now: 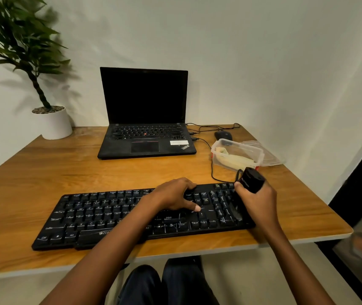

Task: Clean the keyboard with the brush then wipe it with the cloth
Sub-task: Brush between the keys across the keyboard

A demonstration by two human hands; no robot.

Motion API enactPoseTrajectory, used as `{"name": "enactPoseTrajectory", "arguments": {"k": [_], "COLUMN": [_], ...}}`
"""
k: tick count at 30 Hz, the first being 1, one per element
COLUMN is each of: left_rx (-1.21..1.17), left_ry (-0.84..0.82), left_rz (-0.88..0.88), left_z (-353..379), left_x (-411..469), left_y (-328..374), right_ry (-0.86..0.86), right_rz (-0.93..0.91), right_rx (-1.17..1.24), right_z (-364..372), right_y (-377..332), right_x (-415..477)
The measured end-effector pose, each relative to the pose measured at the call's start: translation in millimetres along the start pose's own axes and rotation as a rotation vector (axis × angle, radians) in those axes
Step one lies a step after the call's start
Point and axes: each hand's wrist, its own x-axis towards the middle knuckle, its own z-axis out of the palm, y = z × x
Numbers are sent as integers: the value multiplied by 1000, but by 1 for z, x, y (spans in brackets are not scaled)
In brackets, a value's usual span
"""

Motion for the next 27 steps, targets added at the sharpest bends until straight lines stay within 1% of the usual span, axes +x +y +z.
{"name": "enactPoseTrajectory", "arguments": {"k": [5,8,11,14,17,20,23,27], "left_rx": [-2,-1,-9,0,4,7,4,6], "left_ry": [-9,-14,-9,-2,0,-4,-8,-12], "left_rz": [-3,-4,-9,-4,-2,-2,-2,12], "left_z": [0,0,0,0,-1,-1,-1,-2], "left_x": [0,0,-1,-1,-1,-1,-2,-2], "left_y": [0,0,1,2,2,1,2,2], "right_ry": [21,27,-18,-83,-74,-28,-27,-54], "right_rz": [-79,-112,-58,7,-1,7,3,-9], "right_rx": [-87,-108,-74,-56,-18,13,-2,-62], "right_z": [32,41,35,17,-4,-16,-12,13], "right_y": [-1,-4,-5,-3,-3,-3,-3,-4], "right_x": [46,58,52,26,-7,-23,-16,21]}}
